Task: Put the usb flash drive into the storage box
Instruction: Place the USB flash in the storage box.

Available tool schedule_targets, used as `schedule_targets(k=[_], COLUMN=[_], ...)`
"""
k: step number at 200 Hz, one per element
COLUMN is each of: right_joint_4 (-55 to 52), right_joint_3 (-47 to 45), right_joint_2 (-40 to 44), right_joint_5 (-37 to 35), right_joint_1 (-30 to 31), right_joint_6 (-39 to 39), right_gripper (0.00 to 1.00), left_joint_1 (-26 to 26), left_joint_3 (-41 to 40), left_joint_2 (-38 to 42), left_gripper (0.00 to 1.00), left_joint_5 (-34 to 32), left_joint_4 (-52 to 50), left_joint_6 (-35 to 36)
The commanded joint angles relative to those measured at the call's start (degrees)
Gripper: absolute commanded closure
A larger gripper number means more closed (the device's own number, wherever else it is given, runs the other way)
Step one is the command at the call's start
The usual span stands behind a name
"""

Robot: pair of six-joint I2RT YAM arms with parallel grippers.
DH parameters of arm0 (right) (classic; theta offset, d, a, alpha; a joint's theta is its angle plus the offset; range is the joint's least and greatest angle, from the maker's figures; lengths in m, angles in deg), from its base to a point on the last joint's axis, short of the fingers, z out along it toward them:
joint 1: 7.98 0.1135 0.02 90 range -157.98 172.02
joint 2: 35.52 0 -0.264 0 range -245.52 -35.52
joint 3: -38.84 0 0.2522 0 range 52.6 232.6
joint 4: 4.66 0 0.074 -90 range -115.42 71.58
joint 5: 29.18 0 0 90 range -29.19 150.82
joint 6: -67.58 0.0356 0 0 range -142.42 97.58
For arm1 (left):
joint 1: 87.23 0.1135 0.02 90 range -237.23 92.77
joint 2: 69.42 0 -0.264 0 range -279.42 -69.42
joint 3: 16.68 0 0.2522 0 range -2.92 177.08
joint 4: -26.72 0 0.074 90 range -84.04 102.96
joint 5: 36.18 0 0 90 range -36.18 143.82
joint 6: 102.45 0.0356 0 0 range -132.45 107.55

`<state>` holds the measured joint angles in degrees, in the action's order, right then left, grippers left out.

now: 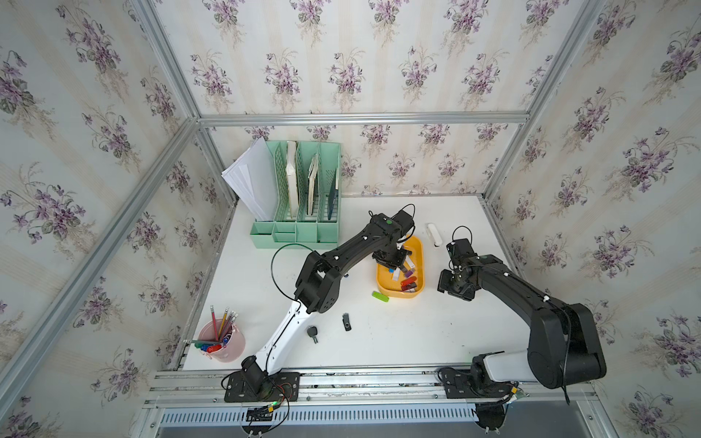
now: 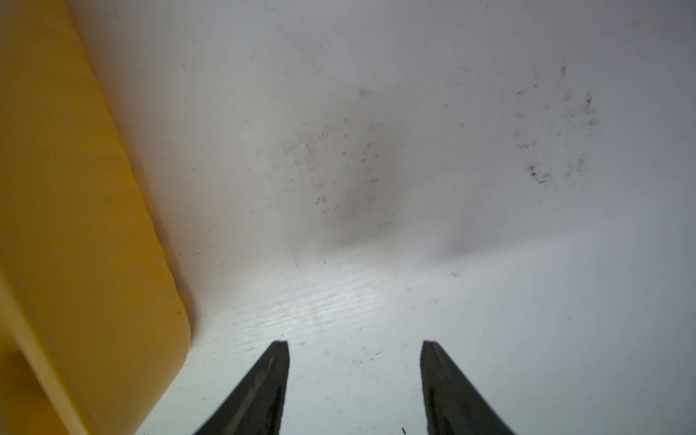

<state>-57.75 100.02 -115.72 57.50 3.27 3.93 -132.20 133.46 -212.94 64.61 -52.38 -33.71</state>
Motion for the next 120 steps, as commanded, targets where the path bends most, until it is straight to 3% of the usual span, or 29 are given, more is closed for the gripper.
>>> schedule_targets(k=[1,68,120], right_joint_4=[0.48,0.83,0.96], right_joint_3=[0.04,-0.38,-0.48], right_joint_2=[0.31,0.40,0.22], right_joint_5=[0.58,1.07,1.33], right_joint_1=[0.08,-0.06,0.03], right_joint_6=[-0.49,-0.63,-0.78], right_gripper=[0.39,0.39,0.39], left_joint_1=[0.06,0.10,0.06], left_joint_3=[0.21,1.26,1.35], left_joint_2=[-1.12,-2.95,-3.21], left_gripper=[0.76,0.75,0.66], left_joint_5=[-1.72,-3.57,-3.42], left_joint_4=[0.56,0.58,0.65], left_joint_6=[-0.01,0.45,0.35])
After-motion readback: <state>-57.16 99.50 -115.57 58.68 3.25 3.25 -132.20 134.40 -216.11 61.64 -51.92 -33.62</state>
